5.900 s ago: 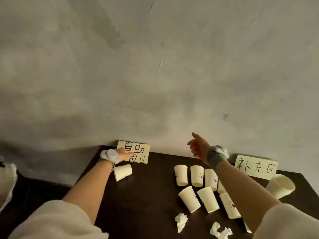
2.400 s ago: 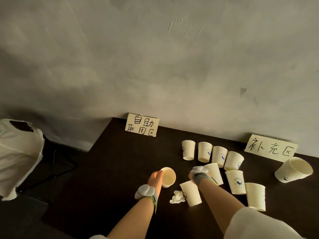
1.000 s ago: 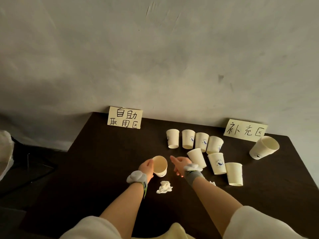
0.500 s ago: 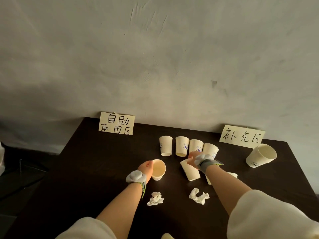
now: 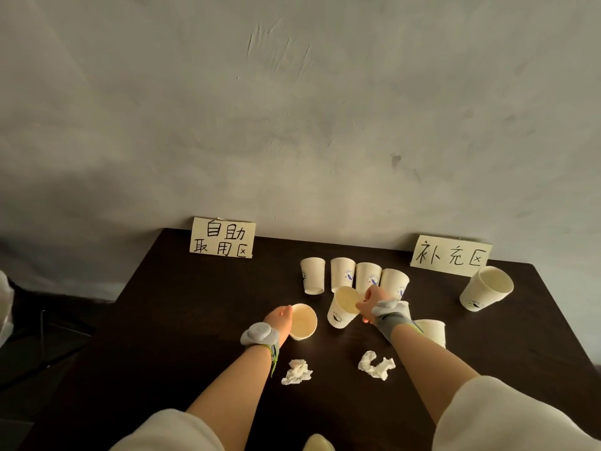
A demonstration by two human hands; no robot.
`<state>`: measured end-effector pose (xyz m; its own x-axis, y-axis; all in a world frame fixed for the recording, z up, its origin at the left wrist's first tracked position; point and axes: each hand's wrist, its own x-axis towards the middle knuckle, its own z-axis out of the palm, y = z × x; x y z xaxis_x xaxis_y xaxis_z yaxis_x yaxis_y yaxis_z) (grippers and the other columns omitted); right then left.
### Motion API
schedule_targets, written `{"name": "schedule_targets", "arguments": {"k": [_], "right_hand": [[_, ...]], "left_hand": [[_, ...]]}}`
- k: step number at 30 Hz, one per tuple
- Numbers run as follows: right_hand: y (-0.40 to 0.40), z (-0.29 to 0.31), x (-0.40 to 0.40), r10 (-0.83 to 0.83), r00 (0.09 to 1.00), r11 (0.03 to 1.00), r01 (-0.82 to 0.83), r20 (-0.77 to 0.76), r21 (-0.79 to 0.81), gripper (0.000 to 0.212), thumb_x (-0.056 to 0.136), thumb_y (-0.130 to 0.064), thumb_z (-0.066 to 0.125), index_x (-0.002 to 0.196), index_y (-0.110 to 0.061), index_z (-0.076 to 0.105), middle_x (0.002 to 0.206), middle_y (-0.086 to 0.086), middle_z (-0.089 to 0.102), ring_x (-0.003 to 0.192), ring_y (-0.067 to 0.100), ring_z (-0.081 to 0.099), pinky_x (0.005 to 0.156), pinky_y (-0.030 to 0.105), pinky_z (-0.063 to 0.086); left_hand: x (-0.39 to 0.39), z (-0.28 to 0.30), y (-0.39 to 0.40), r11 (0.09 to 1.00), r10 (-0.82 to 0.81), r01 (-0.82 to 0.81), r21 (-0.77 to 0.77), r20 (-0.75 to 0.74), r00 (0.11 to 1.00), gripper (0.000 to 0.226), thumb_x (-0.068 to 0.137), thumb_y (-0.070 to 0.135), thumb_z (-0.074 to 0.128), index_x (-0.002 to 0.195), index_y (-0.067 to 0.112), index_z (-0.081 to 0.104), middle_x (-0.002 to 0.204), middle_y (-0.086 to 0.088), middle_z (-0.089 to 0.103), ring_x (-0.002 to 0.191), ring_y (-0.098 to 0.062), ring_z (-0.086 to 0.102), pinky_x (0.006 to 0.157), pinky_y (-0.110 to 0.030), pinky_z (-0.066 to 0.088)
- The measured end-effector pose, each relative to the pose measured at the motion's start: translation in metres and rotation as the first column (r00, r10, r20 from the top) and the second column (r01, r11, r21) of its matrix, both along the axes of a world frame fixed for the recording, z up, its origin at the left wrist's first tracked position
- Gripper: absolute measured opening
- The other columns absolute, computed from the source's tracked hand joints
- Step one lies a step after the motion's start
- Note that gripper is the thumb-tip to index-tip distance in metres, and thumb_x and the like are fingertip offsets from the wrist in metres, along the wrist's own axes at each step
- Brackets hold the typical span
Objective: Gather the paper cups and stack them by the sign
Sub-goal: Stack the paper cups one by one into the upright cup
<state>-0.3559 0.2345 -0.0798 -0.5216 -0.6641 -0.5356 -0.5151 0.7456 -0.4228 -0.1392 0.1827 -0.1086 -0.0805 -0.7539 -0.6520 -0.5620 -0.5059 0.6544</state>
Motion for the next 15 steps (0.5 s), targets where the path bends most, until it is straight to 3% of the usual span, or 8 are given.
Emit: {"name": "schedule_targets", "arguments": {"k": [3,7,10,13,15], "right_hand": [[-0.003,0.004,0.006,-0.077,0.993,0.991,0.087,0.091,-0.103,0.028,0.084,-0.019,0.055,0.110,-0.026,0.048,0.064,0.002,0.063,0.053,0.016,0.059,0.057,0.028,0.048],[-0.021,-0.001,0.005,-0.122,0.981,0.964,0.153,0.149,-0.216,0.032,0.070,-0.033,0.056,0.101,-0.030,0.066,0.055,0.000,0.061,0.052,0.019,0.056,0.063,0.035,0.052],[-0.028,0.004,0.018,-0.150,0.974,0.954,0.188,0.170,-0.234,0.031,0.063,-0.046,0.056,0.089,-0.035,0.069,0.052,-0.004,0.060,0.052,0.017,0.056,0.060,0.032,0.047],[-0.023,0.025,0.049,-0.106,0.962,0.957,0.167,0.253,-0.237,0.007,0.078,-0.033,0.058,0.082,-0.031,0.064,0.053,0.000,0.055,0.046,0.015,0.049,0.046,0.022,0.041],[-0.020,0.025,0.063,-0.064,0.961,0.961,0.131,0.267,-0.244,0.010,0.085,-0.024,0.055,0.081,-0.032,0.061,0.055,0.001,0.053,0.044,0.014,0.045,0.043,0.021,0.037]], "left_hand": [[0.002,0.012,0.006,0.999,0.041,-0.039,0.032,-0.055,0.998,0.047,0.100,0.038,0.033,0.133,0.009,0.049,0.136,-0.018,0.050,0.110,-0.032,0.053,0.102,-0.045,0.048],[0.007,0.022,0.011,0.974,0.207,-0.177,0.144,-0.225,0.952,0.055,0.098,0.046,0.037,0.141,0.013,0.040,0.143,-0.014,0.041,0.131,-0.034,0.042,0.102,-0.047,0.045],[0.012,0.024,0.013,0.955,0.279,-0.231,0.186,-0.299,0.912,0.062,0.093,0.056,0.040,0.142,0.017,0.040,0.145,-0.011,0.041,0.134,-0.032,0.041,0.103,-0.050,0.043],[0.015,0.027,0.016,0.949,0.297,-0.238,0.206,-0.335,0.894,0.067,0.090,0.061,0.040,0.144,0.020,0.038,0.148,-0.009,0.040,0.136,-0.032,0.039,0.104,-0.051,0.041],[0.016,0.031,0.017,0.950,0.292,-0.230,0.209,-0.352,0.889,0.069,0.089,0.063,0.039,0.144,0.022,0.037,0.149,-0.008,0.040,0.137,-0.032,0.038,0.107,-0.052,0.038]]}}
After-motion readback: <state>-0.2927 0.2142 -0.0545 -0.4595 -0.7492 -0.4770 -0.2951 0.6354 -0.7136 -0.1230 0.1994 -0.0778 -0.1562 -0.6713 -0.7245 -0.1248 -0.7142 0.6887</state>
